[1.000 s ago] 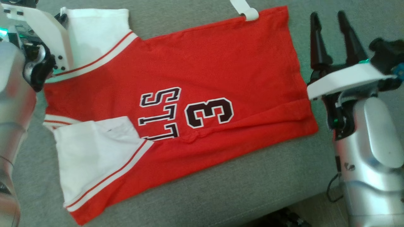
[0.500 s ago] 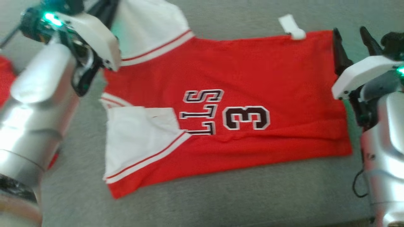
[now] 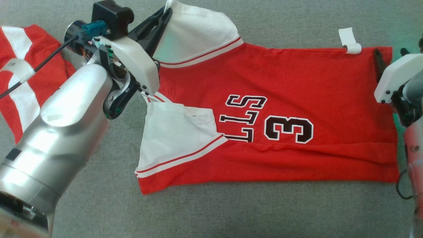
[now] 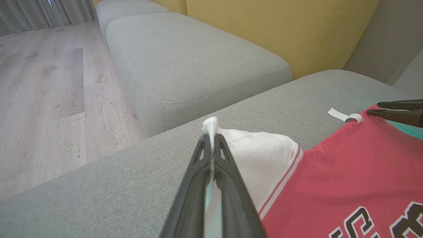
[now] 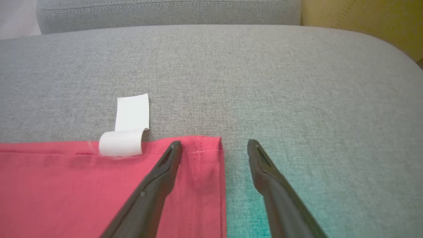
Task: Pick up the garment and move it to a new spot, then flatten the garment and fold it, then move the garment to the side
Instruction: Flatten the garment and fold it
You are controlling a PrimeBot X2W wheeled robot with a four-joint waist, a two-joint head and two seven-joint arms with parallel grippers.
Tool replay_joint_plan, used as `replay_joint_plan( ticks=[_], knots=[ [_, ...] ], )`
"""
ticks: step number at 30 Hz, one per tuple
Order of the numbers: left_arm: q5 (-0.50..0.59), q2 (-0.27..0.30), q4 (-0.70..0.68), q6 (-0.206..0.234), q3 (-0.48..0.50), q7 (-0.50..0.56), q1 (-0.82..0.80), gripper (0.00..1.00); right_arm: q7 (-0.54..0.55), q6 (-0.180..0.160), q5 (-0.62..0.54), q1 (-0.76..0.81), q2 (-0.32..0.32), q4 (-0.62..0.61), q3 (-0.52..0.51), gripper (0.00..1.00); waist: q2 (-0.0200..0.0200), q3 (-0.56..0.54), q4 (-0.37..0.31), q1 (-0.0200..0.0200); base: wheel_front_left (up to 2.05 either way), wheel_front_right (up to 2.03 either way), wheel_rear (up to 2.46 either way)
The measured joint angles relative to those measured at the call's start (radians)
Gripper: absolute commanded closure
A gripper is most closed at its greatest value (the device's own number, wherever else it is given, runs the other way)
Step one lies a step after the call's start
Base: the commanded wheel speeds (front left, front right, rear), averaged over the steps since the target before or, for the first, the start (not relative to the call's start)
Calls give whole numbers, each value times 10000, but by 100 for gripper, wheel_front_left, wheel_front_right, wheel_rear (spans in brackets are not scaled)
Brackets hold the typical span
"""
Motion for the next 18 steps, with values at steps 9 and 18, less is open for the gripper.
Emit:
replay_joint_plan(
  ticks=[9,18],
  knots=[
    [-4,92,-593,257,0,174,31,100,29,0,0,-718,-111,1103,376,0,0,265,17,0,0,0,0],
    [-105,236,-633,431,33,245,31,100,-199,2,692,-1161,-140,1478,1183,100,0,368,-55,0,0,0,0]
  ],
)
